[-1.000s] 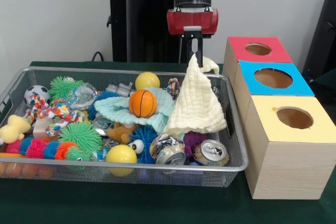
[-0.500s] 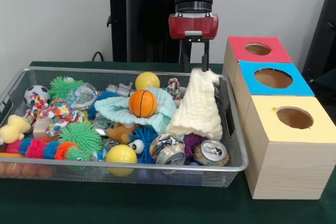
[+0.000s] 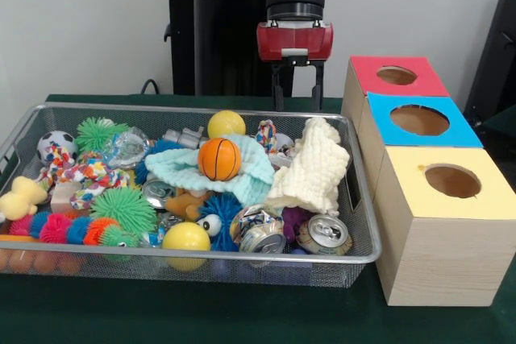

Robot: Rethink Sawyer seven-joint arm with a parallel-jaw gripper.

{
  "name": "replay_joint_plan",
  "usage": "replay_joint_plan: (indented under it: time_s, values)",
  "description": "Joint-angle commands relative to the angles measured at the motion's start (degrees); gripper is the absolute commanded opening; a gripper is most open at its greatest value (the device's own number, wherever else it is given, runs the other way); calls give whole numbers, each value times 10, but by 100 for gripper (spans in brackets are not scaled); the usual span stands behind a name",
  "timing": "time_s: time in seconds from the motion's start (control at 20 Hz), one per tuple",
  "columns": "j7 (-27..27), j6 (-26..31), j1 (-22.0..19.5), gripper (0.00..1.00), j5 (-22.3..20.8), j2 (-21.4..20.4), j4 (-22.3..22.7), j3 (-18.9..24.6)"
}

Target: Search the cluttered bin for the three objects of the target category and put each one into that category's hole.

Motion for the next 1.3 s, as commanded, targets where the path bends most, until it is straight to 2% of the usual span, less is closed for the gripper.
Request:
replay_joint_plan:
  time_s: [0.05, 0.15, 0.5, 0.7, 1.0, 1.3]
  values:
    - [84, -26, -20, 100, -8, 8, -66, 12]
    - [80, -18, -26, 100, -15, 1, -67, 15]
    - [46, 40, -119, 100, -141, -16, -91, 73]
    - [35, 74, -157, 100, -187, -21, -112, 105]
    - [32, 69, -160, 100, -209, -3, -143, 103]
    - [47, 64, -169, 100, -227, 15, -169, 118]
